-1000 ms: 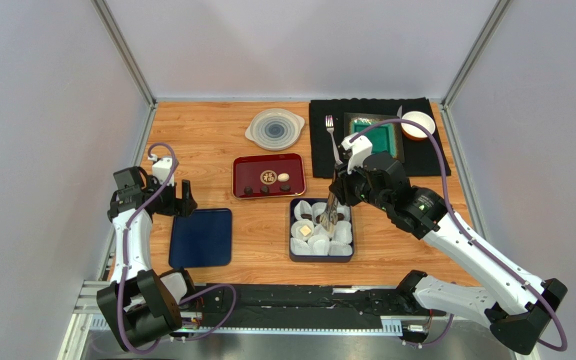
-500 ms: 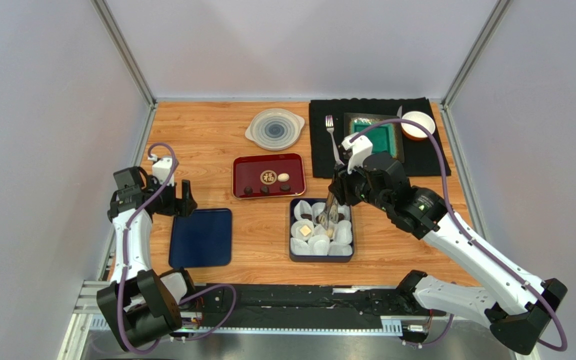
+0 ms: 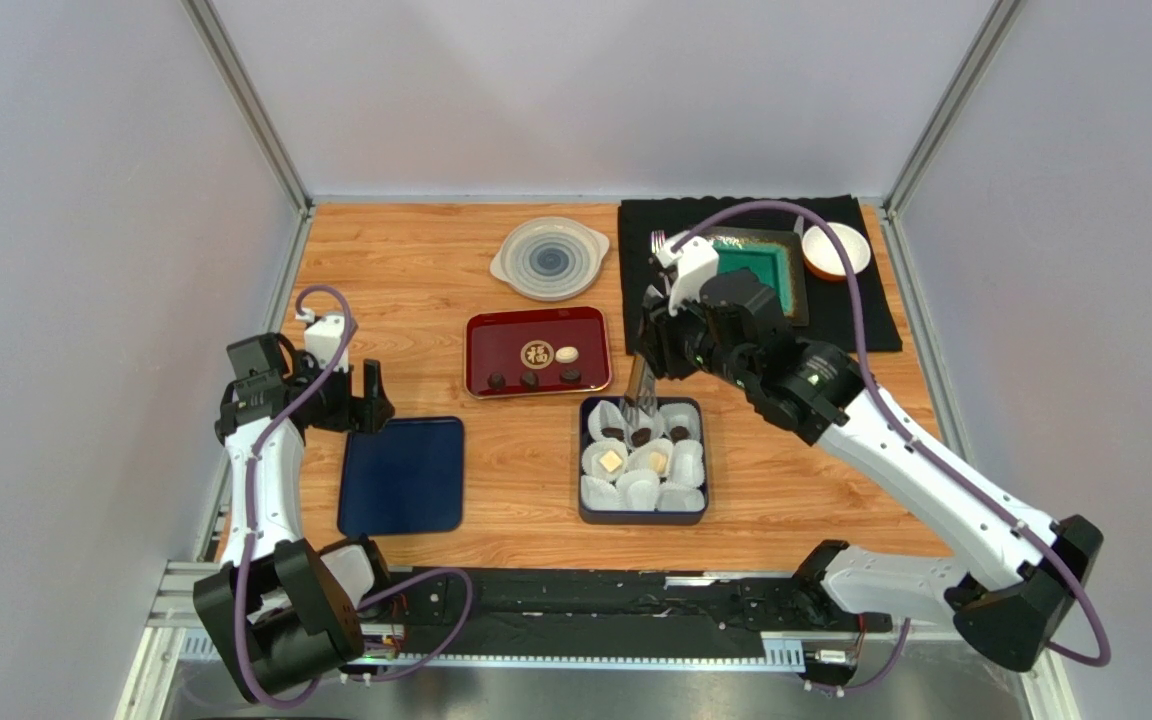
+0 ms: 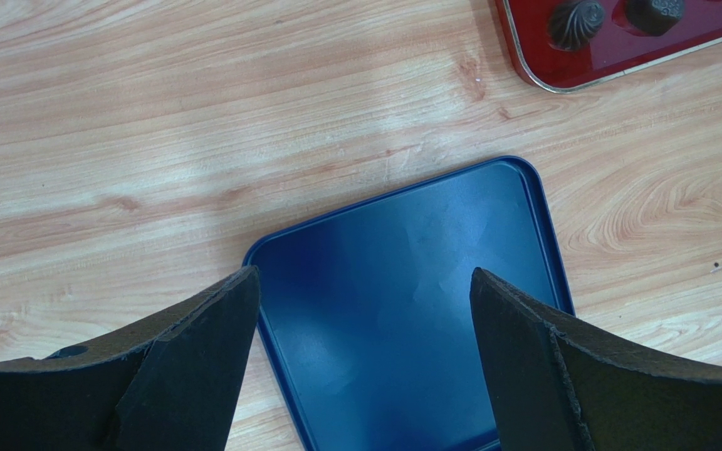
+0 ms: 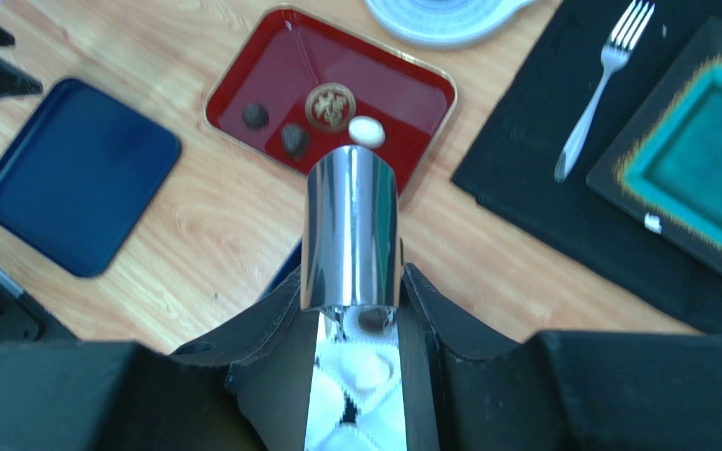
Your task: Pack the chocolate
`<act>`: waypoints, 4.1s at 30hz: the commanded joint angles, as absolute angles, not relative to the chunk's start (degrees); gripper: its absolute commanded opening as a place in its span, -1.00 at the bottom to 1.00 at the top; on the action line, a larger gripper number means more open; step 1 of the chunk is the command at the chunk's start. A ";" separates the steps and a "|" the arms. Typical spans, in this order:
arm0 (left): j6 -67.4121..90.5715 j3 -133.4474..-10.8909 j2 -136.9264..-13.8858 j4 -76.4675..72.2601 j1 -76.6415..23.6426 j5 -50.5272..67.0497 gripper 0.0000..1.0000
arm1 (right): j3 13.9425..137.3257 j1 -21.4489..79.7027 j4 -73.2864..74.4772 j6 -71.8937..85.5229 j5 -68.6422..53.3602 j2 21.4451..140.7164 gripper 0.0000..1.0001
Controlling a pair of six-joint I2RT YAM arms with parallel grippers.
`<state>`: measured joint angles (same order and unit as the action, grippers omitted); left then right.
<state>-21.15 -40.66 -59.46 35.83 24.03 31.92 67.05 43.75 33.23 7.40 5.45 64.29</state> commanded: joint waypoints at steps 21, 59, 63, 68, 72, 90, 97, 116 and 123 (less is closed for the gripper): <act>-22.06 -40.78 -59.50 35.51 24.70 33.75 0.80 | 91.84 40.96 12.31 3.95 4.22 98.42 -0.26; -22.94 -42.36 -59.59 35.95 24.79 32.52 0.81 | 86.66 39.81 9.84 6.24 2.46 102.13 -0.23; -23.12 -42.36 -59.59 35.95 24.79 32.34 0.81 | 85.96 39.81 9.76 6.07 2.72 102.22 -0.23; -23.12 -42.19 -59.68 35.86 25.05 32.61 0.81 | 85.17 39.73 10.11 5.10 3.69 101.95 -0.23; -23.03 -42.10 -59.85 35.77 24.96 32.78 0.81 | 85.34 39.73 10.20 4.48 3.87 101.78 -0.23; -23.03 -41.92 -59.59 35.68 25.14 32.78 0.81 | 90.79 39.73 13.01 2.11 4.83 100.72 -0.23; -23.12 -41.75 -59.50 35.68 25.22 32.70 0.81 | 90.79 39.73 12.92 2.37 4.40 100.28 -0.23; -23.99 -41.49 -59.50 35.68 25.93 32.69 0.81 | 88.07 39.73 12.48 4.83 1.58 101.34 -0.23; -23.91 -41.57 -59.59 35.68 26.01 32.78 0.81 | 86.66 39.64 12.83 4.57 2.46 102.04 -0.23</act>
